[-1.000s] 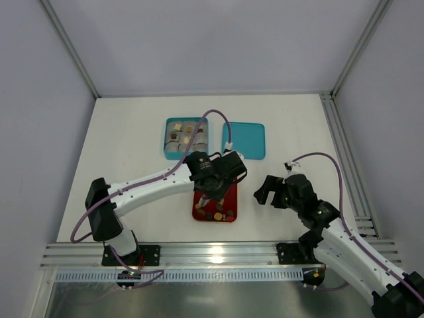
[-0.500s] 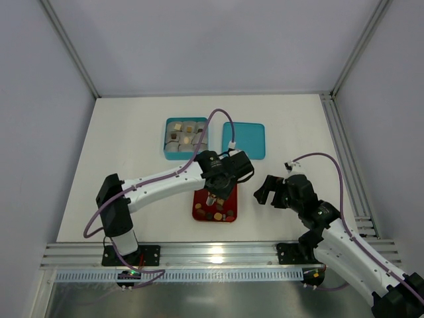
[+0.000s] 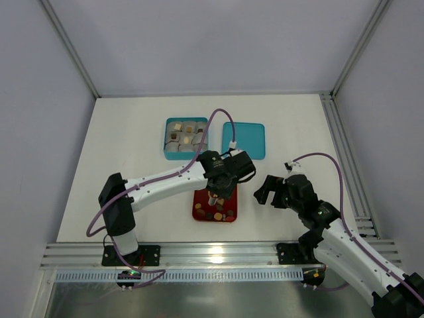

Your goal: Pack the chocolate

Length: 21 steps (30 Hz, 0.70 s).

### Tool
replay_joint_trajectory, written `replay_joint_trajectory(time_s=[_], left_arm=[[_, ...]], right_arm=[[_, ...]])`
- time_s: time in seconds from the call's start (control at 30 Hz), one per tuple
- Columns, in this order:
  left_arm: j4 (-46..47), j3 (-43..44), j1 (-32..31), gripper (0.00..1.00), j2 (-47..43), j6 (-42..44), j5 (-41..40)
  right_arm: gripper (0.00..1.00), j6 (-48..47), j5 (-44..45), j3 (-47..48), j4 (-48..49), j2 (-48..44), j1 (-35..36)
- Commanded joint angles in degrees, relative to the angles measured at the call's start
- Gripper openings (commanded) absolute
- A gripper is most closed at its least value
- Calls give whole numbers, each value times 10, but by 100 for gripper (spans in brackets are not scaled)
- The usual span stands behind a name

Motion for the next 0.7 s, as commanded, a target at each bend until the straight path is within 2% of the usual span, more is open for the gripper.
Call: replay_joint_trajectory(time_s=[0.0, 0.67], left_arm=[[17, 25, 1, 41, -4, -10, -12], [20, 36, 4, 42, 25, -26, -24]], right_arm=[[100, -4, 0, -1, 20, -8, 2], [100, -5, 0, -3, 20, -13, 2]])
